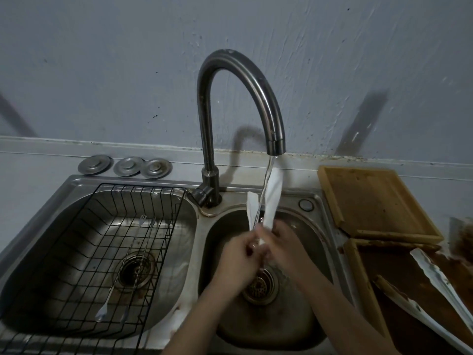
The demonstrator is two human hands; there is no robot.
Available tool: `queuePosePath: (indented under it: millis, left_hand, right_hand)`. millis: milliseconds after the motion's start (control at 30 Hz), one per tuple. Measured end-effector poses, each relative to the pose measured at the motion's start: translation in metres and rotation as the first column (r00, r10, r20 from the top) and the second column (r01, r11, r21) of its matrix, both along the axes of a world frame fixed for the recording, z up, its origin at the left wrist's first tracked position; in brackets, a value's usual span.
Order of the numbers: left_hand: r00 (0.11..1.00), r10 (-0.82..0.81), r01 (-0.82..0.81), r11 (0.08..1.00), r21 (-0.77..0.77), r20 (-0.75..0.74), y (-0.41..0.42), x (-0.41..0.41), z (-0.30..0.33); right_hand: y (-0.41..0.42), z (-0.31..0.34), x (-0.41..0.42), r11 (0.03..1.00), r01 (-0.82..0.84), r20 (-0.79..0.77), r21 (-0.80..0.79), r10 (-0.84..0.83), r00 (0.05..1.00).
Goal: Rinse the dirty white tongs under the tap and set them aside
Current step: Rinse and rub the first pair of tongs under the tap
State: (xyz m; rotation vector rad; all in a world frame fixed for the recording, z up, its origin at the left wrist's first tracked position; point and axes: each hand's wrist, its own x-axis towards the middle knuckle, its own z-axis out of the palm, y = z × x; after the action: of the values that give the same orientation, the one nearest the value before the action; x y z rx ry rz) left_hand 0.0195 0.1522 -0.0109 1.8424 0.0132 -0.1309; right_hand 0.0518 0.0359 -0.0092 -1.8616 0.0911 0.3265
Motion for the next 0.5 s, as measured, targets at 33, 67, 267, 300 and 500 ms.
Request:
queuePosePath:
  millis: [33,67,267,300,500]
  left_hand:
    - [0.998,0.009,-0.018,0.991,0.136,0.067,-0.005,-0.003,-0.003]
    - [0.993,-0.001,-0.022,0.98,0.197,0.116,-0.008,-0.006,-0.004]
    - [0.96,0.108,-0.128,0.99,0.059,0.258,-0.005,-0.012,-0.002]
    - [0.959,0.175,-0.188,0.981,0.039,0.222,0.0,-0.009,-0.004]
    - [0.984,0.087,-0.135,0.93,-0.341,-0.154,0.006,0.016,-0.011]
  right_hand:
    - [0.0,-0.005,-0.004,1.0,0.0,-0.048,0.01,0.001,0.999]
    - [-0.001,-0.009,-0.007,0.998,0.034,-0.077,0.058,-0.03,0.997]
    - [-0.017,-0.009,0.002,0.799,0.38,-0.294,0.466,-0.265,0.918]
    - [-0.02,-0.008,0.003,0.79,0.404,-0.328,0.461,-0.271,0.905]
    - [-0.011,-0.014,-0.007,0.957,0.2,-0.177,0.209,-0.164,0.97]
